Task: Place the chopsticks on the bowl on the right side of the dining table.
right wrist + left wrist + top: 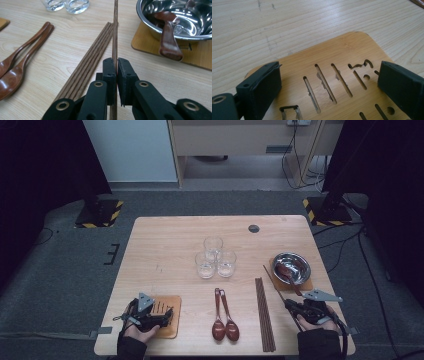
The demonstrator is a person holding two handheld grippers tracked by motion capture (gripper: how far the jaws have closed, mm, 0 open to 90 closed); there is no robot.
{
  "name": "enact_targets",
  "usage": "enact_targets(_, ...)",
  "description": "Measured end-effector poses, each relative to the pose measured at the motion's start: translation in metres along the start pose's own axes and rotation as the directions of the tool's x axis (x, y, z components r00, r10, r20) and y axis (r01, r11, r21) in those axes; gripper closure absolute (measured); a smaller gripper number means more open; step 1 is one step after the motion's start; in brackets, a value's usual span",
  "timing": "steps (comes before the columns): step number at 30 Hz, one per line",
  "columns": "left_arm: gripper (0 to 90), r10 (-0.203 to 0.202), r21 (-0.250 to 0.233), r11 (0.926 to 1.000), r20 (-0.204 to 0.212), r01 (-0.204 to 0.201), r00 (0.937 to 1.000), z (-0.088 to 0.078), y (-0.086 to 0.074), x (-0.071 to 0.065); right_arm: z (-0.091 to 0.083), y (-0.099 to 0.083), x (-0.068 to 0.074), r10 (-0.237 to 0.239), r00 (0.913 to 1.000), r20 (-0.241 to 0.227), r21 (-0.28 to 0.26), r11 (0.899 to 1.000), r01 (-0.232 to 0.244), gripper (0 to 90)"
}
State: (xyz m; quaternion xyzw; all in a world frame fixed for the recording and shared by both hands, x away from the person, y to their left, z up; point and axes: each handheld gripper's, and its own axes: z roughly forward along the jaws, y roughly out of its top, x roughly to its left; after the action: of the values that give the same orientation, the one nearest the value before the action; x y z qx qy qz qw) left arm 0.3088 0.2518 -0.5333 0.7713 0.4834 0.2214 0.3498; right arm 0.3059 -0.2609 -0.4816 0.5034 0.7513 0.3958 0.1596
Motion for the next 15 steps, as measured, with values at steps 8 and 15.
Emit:
enact_targets(8, 4.0, 0.0, 0.0, 1.0, 0.0, 0.0, 1.0, 0.0, 0.0, 0.0, -0.007, 0.007, 0.003, -0.007, 0.9999, -0.014, -0.032, 0.999, 0.006, 85.2)
enact_targets(15, 4.0, 0.0, 0.0, 1.0, 0.0, 0.0, 1.0, 0.0, 0.0, 0.0, -0.018, 0.014, 0.003, -0.001, 0.9996, -0.027, -0.066, 0.998, -0.001, 85.2)
